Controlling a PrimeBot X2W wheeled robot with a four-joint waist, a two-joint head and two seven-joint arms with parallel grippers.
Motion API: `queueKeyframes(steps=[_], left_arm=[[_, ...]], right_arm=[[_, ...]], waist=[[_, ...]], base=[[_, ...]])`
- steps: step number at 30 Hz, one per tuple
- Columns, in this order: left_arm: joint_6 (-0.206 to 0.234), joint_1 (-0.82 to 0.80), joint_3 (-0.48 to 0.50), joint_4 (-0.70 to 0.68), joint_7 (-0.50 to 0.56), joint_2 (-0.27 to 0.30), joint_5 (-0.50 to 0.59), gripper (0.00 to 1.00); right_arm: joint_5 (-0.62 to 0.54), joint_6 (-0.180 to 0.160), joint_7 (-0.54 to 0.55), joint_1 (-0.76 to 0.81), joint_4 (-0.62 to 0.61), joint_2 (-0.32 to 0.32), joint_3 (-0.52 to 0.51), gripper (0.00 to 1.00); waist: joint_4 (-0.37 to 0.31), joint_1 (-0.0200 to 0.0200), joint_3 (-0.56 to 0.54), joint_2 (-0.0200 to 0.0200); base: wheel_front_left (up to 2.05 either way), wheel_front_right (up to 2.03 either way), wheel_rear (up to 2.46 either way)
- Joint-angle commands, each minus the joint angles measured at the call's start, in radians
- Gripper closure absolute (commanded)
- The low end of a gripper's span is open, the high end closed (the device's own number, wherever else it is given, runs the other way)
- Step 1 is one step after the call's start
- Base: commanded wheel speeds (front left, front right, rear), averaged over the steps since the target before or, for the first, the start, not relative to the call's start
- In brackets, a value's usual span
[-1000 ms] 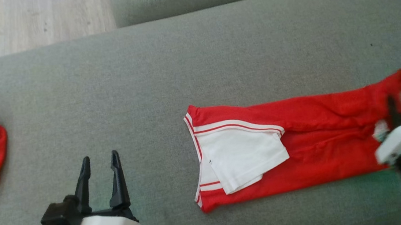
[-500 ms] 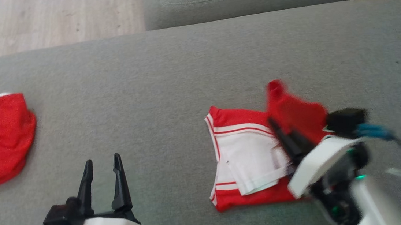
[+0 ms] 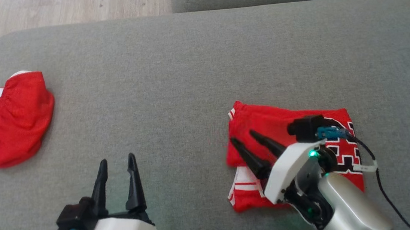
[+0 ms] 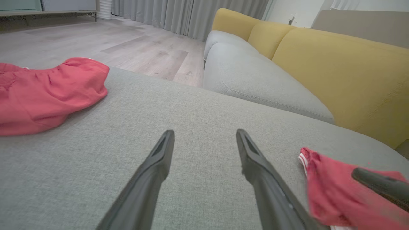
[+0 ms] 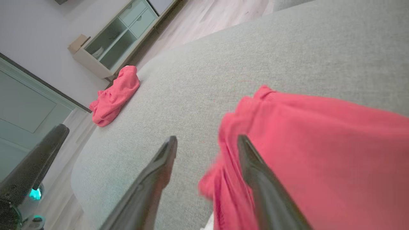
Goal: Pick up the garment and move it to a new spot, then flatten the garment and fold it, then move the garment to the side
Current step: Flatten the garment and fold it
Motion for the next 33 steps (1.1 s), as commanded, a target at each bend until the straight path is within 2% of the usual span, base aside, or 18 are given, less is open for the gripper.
queueKeyframes(steps=[1, 7, 15, 23, 31, 33], left_arm=[[-0.004, -0.047, 0.032, -0.021, -0.012, 0.002, 0.004, 0.0], [-0.011, -0.056, 0.034, -0.009, -0.015, -0.006, 0.011, 0.0], [-0.022, -0.099, 0.013, 0.007, -0.014, -0.011, 0.035, 0.0], [-0.039, -0.122, 0.018, 0.038, -0.017, -0.024, 0.04, 0.0], [-0.05, -0.012, 0.067, 0.106, -0.022, -0.026, 0.052, 0.0], [-0.052, -0.003, 0.073, 0.106, -0.022, -0.026, 0.056, 0.0]], right_arm=[[0.014, 0.007, -0.023, -0.056, -0.032, 0.005, 0.02, 0.0], [-0.006, 0.007, -0.128, -0.116, -0.023, 0.005, -0.012, 0.0], [-0.28, 0.007, -0.252, -0.126, -0.069, 0.005, -0.212, 0.0], [-0.44, 0.007, -0.306, 0.025, -0.123, 0.005, -0.379, 0.0], [-0.435, 0.007, -0.402, 0.23, -0.113, 0.005, -0.48, 0.0], [-0.432, 0.007, -0.407, 0.239, -0.112, 0.005, -0.48, 0.0]], waist=[[0.001, -0.0001, 0.002, 0.0], [-0.01, -0.0001, 0.008, 0.0], [-0.036, -0.0001, 0.003, 0.0], [-0.058, -0.0001, -0.047, 0.0], [-0.058, -0.0001, -0.109, 0.0], [-0.058, -0.0001, -0.112, 0.0]], base=[[0.0, 0.0, 0.0], [0.0, 0.0, 0.0], [0.0, 0.0, 0.0], [0.0, 0.0, 0.0], [0.0, 0.0, 0.0], [0.0, 0.0, 0.0]])
